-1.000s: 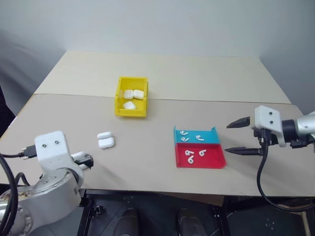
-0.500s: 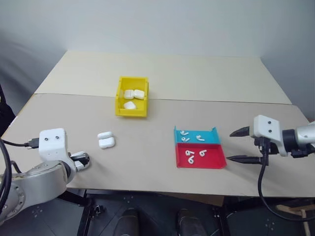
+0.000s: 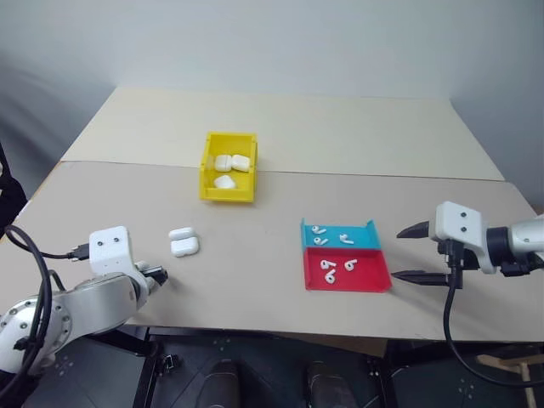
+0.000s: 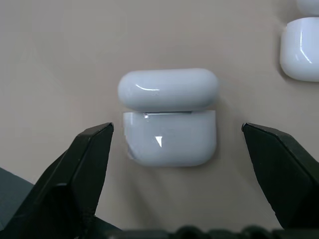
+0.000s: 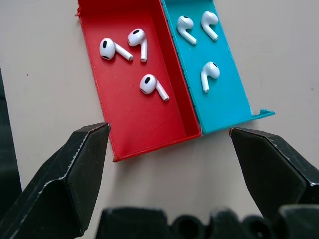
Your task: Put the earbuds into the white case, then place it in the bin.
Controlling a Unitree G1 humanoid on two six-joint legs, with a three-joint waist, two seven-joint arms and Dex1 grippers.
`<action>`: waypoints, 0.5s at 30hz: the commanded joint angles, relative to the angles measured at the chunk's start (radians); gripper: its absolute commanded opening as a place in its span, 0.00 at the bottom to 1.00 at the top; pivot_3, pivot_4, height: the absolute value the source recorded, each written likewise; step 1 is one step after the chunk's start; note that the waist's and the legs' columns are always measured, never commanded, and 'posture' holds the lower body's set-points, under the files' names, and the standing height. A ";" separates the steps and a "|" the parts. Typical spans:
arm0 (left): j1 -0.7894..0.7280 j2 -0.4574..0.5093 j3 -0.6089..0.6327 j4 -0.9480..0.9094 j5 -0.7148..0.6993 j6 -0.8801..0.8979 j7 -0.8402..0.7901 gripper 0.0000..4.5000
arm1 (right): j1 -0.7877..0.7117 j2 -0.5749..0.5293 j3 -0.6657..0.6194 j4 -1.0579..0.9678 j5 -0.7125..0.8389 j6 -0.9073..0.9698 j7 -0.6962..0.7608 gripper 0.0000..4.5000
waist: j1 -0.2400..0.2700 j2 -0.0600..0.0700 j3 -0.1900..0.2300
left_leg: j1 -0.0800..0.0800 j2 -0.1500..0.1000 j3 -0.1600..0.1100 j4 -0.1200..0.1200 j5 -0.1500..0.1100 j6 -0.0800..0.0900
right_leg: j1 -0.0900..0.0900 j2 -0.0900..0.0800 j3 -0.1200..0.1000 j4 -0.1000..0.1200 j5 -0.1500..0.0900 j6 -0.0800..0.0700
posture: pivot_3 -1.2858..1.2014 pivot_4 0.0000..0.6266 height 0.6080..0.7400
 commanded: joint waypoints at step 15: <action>-0.035 -0.066 0.038 0.071 -0.002 0.077 0.047 1.00 | 0.012 -0.022 -0.048 -0.026 0.001 -0.001 -0.023 0.99 | 0.001 0.000 0.000 | 0.000 0.000 0.000 0.000 0.000 0.000 | 0.000 0.000 0.000 0.000 0.000 0.000 | 0.52 0.24 1.00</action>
